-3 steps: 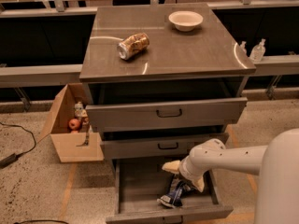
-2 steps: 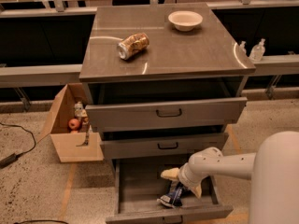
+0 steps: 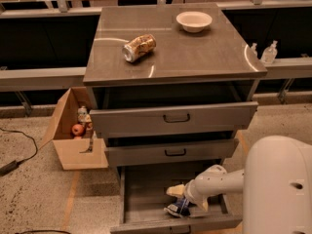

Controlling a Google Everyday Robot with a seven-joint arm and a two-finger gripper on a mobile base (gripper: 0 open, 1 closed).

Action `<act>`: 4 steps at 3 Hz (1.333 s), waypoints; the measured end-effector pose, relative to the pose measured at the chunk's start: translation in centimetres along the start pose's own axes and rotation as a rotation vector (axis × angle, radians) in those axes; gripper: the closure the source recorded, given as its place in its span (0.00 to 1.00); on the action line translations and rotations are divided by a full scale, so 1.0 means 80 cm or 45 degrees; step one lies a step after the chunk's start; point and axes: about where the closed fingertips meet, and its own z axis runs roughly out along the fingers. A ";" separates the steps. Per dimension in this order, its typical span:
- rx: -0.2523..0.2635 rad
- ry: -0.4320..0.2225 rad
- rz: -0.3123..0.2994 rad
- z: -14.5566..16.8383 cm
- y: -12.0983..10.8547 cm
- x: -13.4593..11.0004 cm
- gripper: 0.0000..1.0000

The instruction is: Pick blue chip bag from bottom drawer and place on counter

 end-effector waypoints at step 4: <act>-0.008 0.061 0.049 0.119 -0.013 0.036 0.16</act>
Offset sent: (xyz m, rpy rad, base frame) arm 0.0545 0.0051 -0.0607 -0.0710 -0.1226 0.0214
